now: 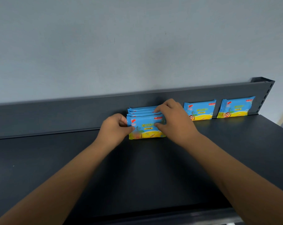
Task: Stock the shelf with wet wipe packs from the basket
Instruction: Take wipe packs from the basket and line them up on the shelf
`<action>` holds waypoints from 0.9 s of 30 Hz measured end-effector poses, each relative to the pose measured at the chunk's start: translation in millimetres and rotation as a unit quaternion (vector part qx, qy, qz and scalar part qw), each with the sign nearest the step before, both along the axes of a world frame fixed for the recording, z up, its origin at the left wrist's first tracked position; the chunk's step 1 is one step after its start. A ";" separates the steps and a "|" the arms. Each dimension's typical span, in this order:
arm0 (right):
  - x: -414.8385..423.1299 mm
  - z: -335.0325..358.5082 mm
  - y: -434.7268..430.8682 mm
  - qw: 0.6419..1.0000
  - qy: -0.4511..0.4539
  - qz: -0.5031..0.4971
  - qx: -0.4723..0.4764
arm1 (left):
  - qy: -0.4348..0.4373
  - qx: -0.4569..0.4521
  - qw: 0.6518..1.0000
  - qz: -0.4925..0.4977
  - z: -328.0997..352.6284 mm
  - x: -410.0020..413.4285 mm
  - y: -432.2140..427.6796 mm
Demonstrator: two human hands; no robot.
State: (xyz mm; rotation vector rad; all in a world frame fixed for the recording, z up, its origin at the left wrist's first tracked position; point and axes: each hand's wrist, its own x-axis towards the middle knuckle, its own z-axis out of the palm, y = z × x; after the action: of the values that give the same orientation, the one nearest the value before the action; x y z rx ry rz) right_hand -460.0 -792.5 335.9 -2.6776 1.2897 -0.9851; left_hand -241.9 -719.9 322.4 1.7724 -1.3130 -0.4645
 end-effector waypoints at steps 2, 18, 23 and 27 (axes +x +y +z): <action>1.6 1.5 2.0 1.000 0.008 -0.010 -0.005 | -0.003 0.003 1.000 0.003 1.1 -1.8 1.2; 13.4 12.9 17.4 0.998 0.055 -0.004 -0.007 | -0.226 0.028 0.972 0.063 16.7 -23.4 24.1; 40.2 23.3 40.2 0.995 0.088 0.045 0.011 | -0.328 0.047 0.939 0.090 22.7 -15.3 44.5; 75.0 33.4 68.7 0.991 0.094 0.094 0.015 | -0.366 0.034 0.921 0.129 26.4 5.9 77.7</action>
State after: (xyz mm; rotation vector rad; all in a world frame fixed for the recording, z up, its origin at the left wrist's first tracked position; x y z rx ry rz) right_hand -385.0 -723.8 369.4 -2.8600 1.0413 -0.7029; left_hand -236.0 -642.2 348.9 2.2458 -1.5167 0.3512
